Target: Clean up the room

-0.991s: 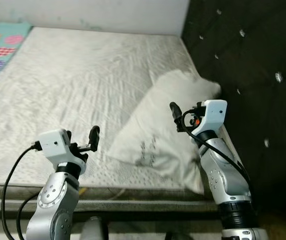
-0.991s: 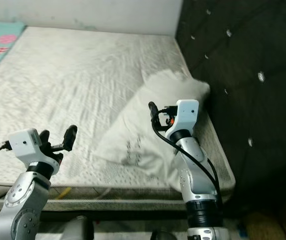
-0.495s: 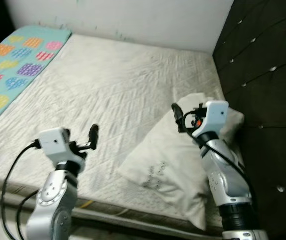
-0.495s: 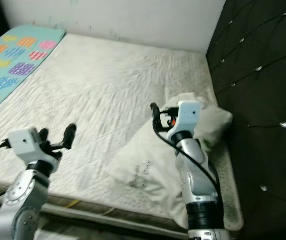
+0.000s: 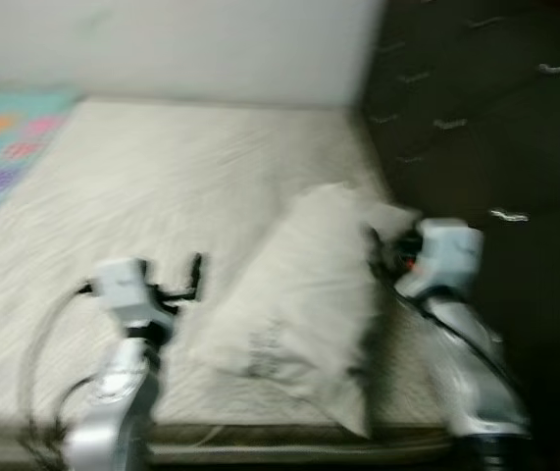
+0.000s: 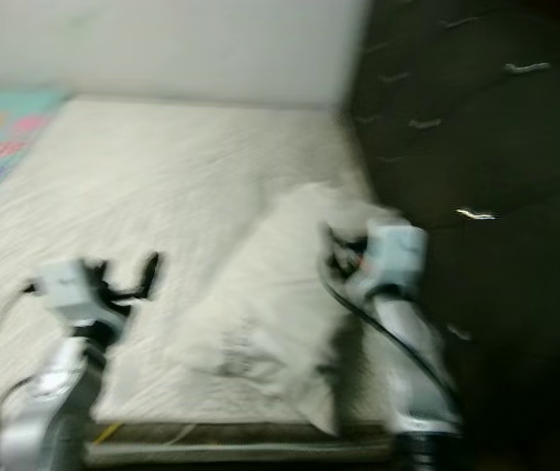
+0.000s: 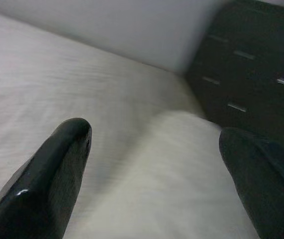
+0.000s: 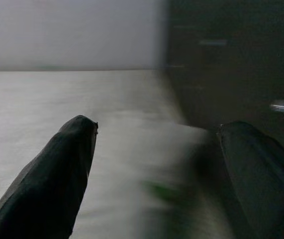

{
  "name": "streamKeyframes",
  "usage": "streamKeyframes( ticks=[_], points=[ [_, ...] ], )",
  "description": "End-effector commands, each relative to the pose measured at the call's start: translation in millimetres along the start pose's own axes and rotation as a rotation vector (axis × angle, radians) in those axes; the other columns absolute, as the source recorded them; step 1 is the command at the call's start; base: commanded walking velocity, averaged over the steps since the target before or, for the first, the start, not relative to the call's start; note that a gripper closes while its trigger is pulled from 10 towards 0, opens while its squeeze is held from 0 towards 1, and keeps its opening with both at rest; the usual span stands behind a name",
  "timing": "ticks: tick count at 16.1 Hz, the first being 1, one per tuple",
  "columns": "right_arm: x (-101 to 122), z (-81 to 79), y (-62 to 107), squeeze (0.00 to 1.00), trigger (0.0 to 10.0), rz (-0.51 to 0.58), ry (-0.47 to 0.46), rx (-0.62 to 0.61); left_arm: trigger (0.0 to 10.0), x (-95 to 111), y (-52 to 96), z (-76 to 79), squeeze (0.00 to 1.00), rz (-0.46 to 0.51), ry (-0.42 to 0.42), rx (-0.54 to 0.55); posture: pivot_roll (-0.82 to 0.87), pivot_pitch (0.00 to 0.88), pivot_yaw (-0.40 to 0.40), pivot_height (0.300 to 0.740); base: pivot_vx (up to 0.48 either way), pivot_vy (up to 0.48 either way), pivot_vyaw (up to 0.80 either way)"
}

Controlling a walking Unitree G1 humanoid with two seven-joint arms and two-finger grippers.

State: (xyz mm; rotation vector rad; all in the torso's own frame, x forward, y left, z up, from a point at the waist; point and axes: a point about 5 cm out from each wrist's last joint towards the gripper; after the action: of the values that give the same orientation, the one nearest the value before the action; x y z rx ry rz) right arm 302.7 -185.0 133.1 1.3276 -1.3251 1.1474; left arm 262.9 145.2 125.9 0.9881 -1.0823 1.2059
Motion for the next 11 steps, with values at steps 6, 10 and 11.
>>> streamKeyframes(
  ticks=[6, 10, 11],
  points=[
    [7.6, -11.2, -2.1, 0.0, 10.0, 0.038, 0.01, 0.028, 10.0, -1.0, -3.1, -4.8, 0.0, 0.001, -0.008, 0.006, -0.05, 0.0, -0.026, 0.74, 0.0, 0.0, 0.0],
    [7.4, -11.0, 0.3, 0.0, 0.0, 0.048, -0.001, 0.027, 10.0, -1.2, -3.1, -5.4, 0.0, 0.001, -0.008, 0.006, -0.05, 0.0, -0.027, 0.74, 0.0, 0.0, 0.0],
    [6.1, -11.1, -0.1, 0.0, 0.8, 0.038, -0.002, 0.026, 10.0, -1.2, -2.6, -5.1, 0.0, 0.001, -0.007, 0.006, -0.05, 0.0, -0.027, 0.74, 0.0, 0.0, 0.0]
  ],
)
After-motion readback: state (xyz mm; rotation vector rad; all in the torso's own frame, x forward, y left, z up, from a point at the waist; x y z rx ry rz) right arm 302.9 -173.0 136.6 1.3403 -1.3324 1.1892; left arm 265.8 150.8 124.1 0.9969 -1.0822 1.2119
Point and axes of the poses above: a point about 5 cm out from each wrist's last joint towards the gripper, its own y axis pointing back from the gripper into the wrist, its own x axis along the axis of the wrist's last joint, z = x × y, and after that the axes turned 6 degrees about -y, right-handed
